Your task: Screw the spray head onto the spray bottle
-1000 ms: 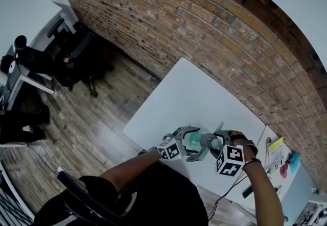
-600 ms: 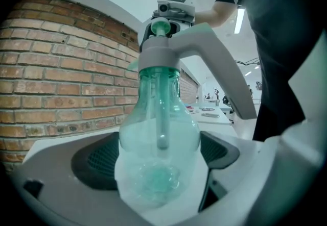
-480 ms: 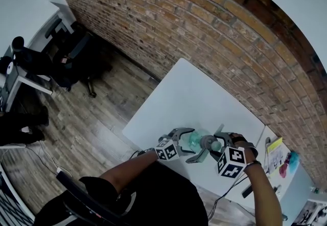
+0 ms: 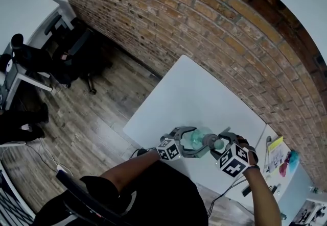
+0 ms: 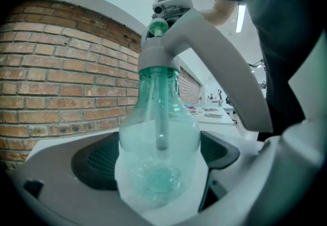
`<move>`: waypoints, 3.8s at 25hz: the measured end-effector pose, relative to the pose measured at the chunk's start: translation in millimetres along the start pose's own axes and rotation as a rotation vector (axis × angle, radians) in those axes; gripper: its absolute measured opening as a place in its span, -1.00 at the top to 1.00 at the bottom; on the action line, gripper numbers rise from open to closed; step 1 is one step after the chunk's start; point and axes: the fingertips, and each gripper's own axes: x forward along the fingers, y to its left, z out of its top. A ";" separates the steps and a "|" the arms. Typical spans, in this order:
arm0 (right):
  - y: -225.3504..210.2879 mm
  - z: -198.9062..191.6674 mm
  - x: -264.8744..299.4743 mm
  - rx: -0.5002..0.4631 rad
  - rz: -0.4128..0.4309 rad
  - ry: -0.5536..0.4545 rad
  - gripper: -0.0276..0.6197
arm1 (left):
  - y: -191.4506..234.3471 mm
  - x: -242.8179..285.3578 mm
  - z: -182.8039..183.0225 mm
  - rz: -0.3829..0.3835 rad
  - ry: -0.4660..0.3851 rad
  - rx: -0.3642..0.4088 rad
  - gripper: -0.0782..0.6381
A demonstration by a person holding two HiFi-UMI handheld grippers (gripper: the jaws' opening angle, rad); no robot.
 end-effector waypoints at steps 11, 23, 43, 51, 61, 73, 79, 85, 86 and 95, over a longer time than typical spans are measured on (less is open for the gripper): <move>-2.0 -0.7 -2.7 0.289 -0.050 -0.030 0.06 | 0.5 -1.0 0.6 0.011 -0.001 0.000 -0.56; 9.4 9.6 -3.3 -0.322 -0.155 0.020 0.06 | 0.5 -2.6 -2.7 0.013 0.028 0.019 -0.56; 6.6 18.7 11.2 -0.042 0.032 -0.081 0.06 | 0.2 -2.1 -17.8 0.023 0.028 -0.004 -0.55; -2.1 16.9 11.0 0.255 -0.009 -0.099 0.06 | -0.4 -1.8 -15.7 0.049 0.031 -0.028 -0.55; -0.4 17.4 11.9 0.109 -0.023 -0.088 0.04 | 0.1 -5.6 -5.2 0.087 -0.005 -0.074 -0.55; 12.1 15.9 3.6 -0.493 0.028 0.064 0.03 | 2.6 -2.5 3.3 0.085 0.006 -0.047 -0.55; 8.9 3.4 20.2 -0.608 -0.009 0.136 0.03 | 1.2 -3.5 -0.5 0.070 0.015 -0.068 -0.55; 9.9 6.2 20.7 -0.467 0.015 0.098 0.03 | 2.9 -3.8 0.6 0.072 0.025 -0.075 -0.55; 8.6 5.9 20.4 -0.436 0.017 0.092 0.03 | 2.9 -3.0 1.0 0.074 0.027 -0.078 -0.55; 5.0 7.0 19.2 -0.193 -0.011 0.064 0.03 | 3.9 -2.9 8.0 0.103 0.014 -0.068 -0.55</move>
